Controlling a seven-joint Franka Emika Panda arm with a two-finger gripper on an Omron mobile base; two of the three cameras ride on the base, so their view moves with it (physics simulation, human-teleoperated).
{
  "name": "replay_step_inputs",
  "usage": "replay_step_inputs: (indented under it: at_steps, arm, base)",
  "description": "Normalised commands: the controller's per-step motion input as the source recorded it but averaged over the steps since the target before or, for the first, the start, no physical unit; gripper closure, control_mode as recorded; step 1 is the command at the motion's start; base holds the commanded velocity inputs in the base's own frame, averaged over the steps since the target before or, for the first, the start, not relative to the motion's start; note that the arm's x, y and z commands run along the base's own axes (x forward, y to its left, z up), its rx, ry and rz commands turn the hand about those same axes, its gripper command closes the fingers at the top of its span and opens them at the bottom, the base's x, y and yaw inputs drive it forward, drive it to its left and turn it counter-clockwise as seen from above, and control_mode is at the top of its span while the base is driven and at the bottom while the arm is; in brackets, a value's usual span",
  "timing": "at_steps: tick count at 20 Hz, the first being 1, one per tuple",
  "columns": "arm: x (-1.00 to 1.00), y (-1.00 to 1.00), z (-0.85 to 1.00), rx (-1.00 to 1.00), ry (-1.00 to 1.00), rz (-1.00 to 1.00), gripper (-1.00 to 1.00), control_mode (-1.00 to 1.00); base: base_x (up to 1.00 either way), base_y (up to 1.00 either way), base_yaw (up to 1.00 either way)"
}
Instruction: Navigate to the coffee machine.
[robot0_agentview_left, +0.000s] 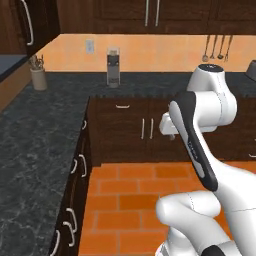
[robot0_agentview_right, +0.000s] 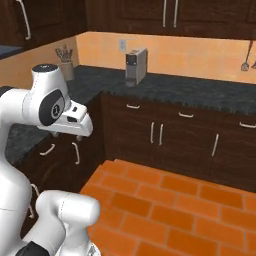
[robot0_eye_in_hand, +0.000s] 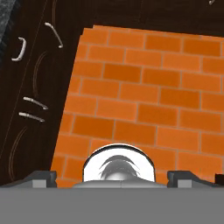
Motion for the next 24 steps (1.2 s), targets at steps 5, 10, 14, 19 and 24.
replay_step_inputs:
  at_steps: [5, 10, 14, 19, 24]
  arm:
    - [0.0, 0.0, 0.0, 0.0, 0.0, 0.0, -1.0, 1.0]
    - [0.0, 0.0, 0.0, 0.0, 0.0, 0.0, -1.0, 1.0]
    - [0.0, 0.0, 0.0, 0.0, 0.0, 0.0, -1.0, 1.0]
    - [0.0, 0.0, 0.0, 0.0, 0.0, 0.0, -1.0, 1.0]
    - [0.0, 0.0, 0.0, 0.0, 0.0, 0.0, -1.0, 1.0]
  base:
    - [1.0, 0.0, -0.22]
    - [1.0, 0.0, -0.21]
    - [1.0, 0.2, -0.17]
    - [1.0, 0.45, -0.14]
    - [1.0, 0.43, -0.11]
